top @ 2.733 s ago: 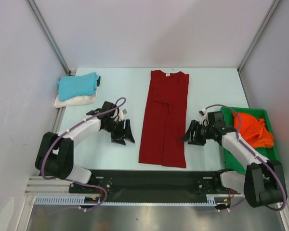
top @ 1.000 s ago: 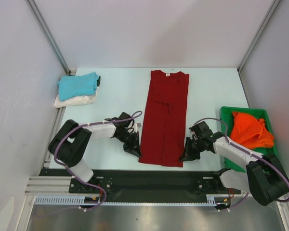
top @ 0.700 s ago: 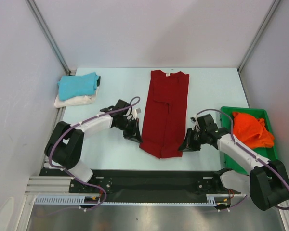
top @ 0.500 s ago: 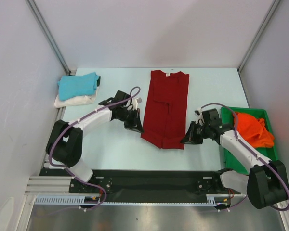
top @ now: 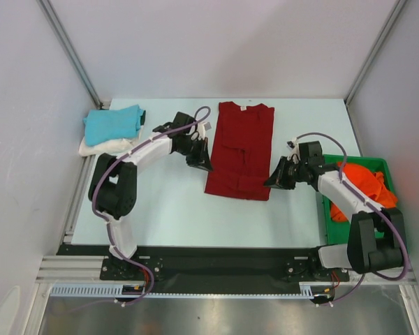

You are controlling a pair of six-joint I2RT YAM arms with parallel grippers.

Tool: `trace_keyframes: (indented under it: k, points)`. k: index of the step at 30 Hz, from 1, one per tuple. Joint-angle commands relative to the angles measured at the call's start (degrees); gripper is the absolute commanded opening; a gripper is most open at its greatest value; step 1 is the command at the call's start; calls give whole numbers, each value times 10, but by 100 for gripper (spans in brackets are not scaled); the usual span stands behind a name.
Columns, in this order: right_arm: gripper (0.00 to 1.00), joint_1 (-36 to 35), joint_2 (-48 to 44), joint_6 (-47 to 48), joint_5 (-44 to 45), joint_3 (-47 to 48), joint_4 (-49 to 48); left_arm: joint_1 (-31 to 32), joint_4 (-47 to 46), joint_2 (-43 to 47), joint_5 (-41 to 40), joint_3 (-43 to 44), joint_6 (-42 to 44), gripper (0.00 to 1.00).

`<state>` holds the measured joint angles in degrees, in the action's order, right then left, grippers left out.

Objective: Fold and stack the t-shirts
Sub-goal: Fold the tshirt

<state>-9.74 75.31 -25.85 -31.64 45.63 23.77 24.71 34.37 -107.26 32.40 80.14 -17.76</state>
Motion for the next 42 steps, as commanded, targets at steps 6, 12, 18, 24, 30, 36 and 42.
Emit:
trace_keyframes:
  k: [6,12,18,24,30,36,42]
  points:
    - [0,24,117,11,-4,69,-123,-32,-12,-102,-10,120,28,0]
    - [0,31,195,17,3,121,-183,-34,-25,-174,-24,209,31,1]
    - [0,36,273,27,8,195,-188,-41,-35,-207,-52,243,32,1]
    - [5,39,314,33,18,229,-198,-48,-43,-222,-94,270,37,23]
    - [41,65,272,41,20,209,-163,-47,-51,-194,-117,304,58,76]
    - [54,118,209,45,-27,135,-96,-58,9,-124,-73,235,64,80]
    - [54,118,170,45,-77,38,-72,-77,11,-77,7,79,41,77]
